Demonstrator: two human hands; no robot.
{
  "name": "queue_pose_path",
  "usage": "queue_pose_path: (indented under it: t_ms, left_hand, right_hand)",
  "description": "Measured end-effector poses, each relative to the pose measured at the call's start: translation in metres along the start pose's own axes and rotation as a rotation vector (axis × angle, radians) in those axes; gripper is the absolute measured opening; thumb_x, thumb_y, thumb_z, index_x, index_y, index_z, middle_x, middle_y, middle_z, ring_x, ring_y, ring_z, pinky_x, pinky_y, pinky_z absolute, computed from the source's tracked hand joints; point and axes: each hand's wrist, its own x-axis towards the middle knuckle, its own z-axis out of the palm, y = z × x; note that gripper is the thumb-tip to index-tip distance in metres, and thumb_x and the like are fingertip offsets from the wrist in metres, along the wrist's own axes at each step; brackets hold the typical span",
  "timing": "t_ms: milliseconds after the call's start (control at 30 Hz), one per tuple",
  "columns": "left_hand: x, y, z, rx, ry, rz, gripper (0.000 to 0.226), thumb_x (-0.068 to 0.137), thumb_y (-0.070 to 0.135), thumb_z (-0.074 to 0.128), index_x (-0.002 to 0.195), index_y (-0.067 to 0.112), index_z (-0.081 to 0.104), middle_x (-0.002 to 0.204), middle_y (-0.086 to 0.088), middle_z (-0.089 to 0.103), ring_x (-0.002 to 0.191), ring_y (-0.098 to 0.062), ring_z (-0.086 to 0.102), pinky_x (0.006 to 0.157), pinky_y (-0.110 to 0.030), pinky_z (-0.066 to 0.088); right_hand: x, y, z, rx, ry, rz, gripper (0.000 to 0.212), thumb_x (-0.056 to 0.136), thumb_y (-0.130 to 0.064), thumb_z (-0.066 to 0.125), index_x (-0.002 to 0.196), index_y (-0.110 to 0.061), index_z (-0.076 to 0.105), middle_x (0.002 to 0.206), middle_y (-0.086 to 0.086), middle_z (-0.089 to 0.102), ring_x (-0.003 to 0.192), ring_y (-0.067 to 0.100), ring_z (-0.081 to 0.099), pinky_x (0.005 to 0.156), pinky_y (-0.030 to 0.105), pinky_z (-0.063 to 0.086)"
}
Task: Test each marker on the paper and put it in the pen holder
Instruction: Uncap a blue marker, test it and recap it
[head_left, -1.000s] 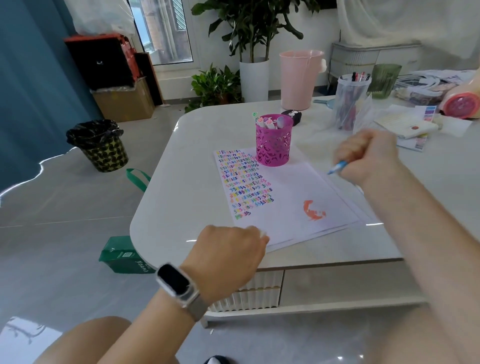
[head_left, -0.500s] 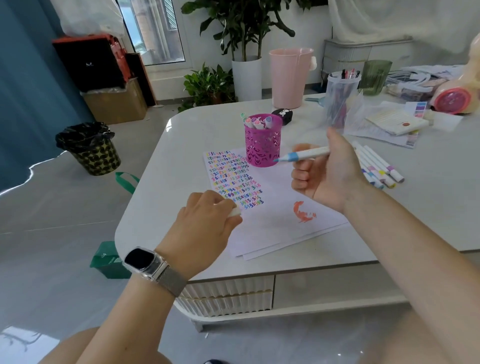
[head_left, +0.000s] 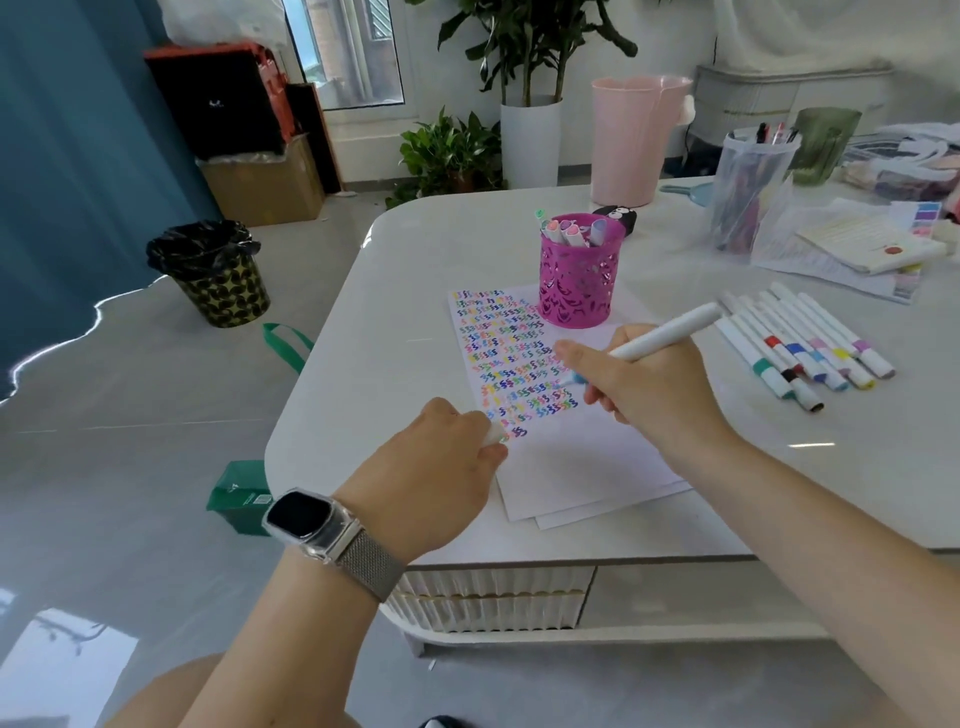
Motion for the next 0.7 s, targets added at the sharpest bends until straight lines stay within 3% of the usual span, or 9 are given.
queue_pose_path:
  t_ms: [167, 267, 367, 467, 700]
  left_hand:
    - [0.001, -0.005, 0.0, 0.013, -0.035, -0.029, 0.038, 0.098, 0.034, 0.039, 0.062, 0.025, 0.029, 0.087, -0.003, 0.036, 0.073, -0.021, 0.044, 0.07, -0.028, 0.036]
    - [0.0, -0.008, -0.001, 0.027, -0.012, -0.031, 0.039, 0.096, 0.037, 0.042, 0.06, 0.026, 0.032, 0.079, 0.0, 0.033, 0.076, -0.028, 0.05, 0.069, -0.028, 0.036]
    - [-0.002, -0.011, -0.002, 0.029, -0.015, -0.023, 0.04, 0.095, 0.038, 0.044, 0.058, 0.027, 0.033, 0.069, 0.004, 0.028, 0.074, -0.03, 0.05, 0.066, -0.027, 0.032]
    - [-0.002, -0.013, -0.003, 0.018, -0.032, -0.017, 0.039, 0.096, 0.038, 0.043, 0.059, 0.026, 0.034, 0.069, 0.006, 0.031, 0.063, -0.013, 0.038, 0.066, -0.026, 0.03]
    - [-0.002, -0.013, -0.006, 0.014, -0.066, 0.01, 0.04, 0.097, 0.035, 0.042, 0.06, 0.023, 0.034, 0.066, 0.008, 0.037, 0.072, -0.015, 0.038, 0.068, -0.025, 0.03]
  right_hand:
    - [-0.006, 0.009, 0.016, -0.084, -0.039, -0.008, 0.048, 0.074, -0.03, 0.079, 0.053, -0.014, 0.039, 0.042, -0.002, 0.058, 0.04, 0.004, 0.053, 0.05, 0.027, 0.042]
    - [-0.002, 0.013, 0.019, -0.109, -0.047, -0.004, 0.044, 0.073, -0.024, 0.077, 0.053, -0.014, 0.039, 0.042, -0.002, 0.057, 0.041, 0.005, 0.051, 0.054, 0.031, 0.042]
    - [-0.003, 0.019, 0.022, -0.109, -0.046, -0.014, 0.041, 0.074, -0.017, 0.076, 0.054, -0.013, 0.04, 0.047, 0.004, 0.056, 0.041, 0.005, 0.051, 0.052, 0.027, 0.04]
    - [-0.008, 0.023, 0.025, -0.176, -0.058, -0.044, 0.04, 0.075, -0.019, 0.076, 0.057, -0.008, 0.042, 0.05, 0.006, 0.059, 0.043, 0.006, 0.051, 0.045, 0.022, 0.037]
    - [-0.011, 0.024, 0.026, -0.224, -0.068, -0.087, 0.04, 0.076, -0.023, 0.076, 0.061, -0.003, 0.046, 0.052, 0.007, 0.063, 0.044, 0.008, 0.049, 0.043, 0.018, 0.036]
